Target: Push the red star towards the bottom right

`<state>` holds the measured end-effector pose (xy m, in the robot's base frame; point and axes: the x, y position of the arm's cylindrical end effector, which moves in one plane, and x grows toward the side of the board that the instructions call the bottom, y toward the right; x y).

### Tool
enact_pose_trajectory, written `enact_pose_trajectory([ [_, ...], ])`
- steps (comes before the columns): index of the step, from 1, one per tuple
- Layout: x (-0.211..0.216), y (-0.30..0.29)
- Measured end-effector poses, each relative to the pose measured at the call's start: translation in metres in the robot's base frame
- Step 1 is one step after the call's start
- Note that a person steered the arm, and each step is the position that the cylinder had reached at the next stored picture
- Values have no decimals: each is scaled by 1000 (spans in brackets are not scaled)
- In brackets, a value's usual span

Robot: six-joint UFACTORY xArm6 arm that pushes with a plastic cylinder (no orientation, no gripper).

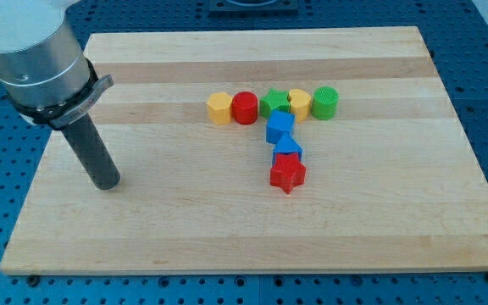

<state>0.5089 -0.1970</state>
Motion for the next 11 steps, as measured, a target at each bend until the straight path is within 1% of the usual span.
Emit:
enact_pose_trajectory([
  [1, 0, 0],
  [4, -12, 148],
  [7, -15, 215],
  [8, -9, 243],
  [9, 6, 255],
  [11, 13, 309],
])
